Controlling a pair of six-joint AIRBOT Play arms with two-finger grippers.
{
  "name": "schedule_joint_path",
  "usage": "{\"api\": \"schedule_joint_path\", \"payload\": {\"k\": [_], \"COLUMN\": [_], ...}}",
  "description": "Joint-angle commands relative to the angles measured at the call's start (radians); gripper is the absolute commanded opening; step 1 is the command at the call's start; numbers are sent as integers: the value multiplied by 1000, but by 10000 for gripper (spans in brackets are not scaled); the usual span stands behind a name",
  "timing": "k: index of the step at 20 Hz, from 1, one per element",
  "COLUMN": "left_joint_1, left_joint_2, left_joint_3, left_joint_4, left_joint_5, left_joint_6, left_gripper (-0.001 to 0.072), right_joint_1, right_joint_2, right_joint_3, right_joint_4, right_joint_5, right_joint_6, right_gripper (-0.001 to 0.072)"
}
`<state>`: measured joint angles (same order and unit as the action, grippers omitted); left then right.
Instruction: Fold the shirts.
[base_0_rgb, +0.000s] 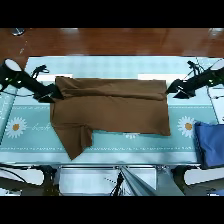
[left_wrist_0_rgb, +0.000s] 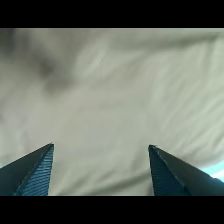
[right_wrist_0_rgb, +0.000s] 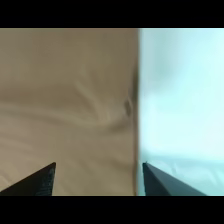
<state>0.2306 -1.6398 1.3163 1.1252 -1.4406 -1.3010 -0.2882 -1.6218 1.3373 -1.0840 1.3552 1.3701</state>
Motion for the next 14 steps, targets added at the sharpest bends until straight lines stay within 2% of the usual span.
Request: {"api": "schedule_joint_path", "payload": {"k": [1,3,5,7,10,14], "left_joint_1": [102,211,325,399,425,350], "left_joint_2": [156,280,387,456,472,462], "left_joint_3": [-193,-379,-557,-706,-827,-890], "left_joint_4": [50,44,-33,-85,-280,-285], "left_joint_5": [23,104,148,203,233,288], "left_joint_6": [24,45,89,95,193,223], "left_gripper": [666,666,666,666,666,665], "right_joint_1": [-65,-110,-146,-182,-194,-194], "right_joint_2": [201,373,539,642,672,671], "right_joint_3": [-183,-406,-619,-758,-827,-827], "right_joint_4": [-60,10,115,204,333,398], "right_joint_5": [-78,-203,-303,-392,-382,-331], "right_joint_6": [-6,-16,-100,-88,-121,-147], "right_gripper": [629,629,629,629,629,629]}}
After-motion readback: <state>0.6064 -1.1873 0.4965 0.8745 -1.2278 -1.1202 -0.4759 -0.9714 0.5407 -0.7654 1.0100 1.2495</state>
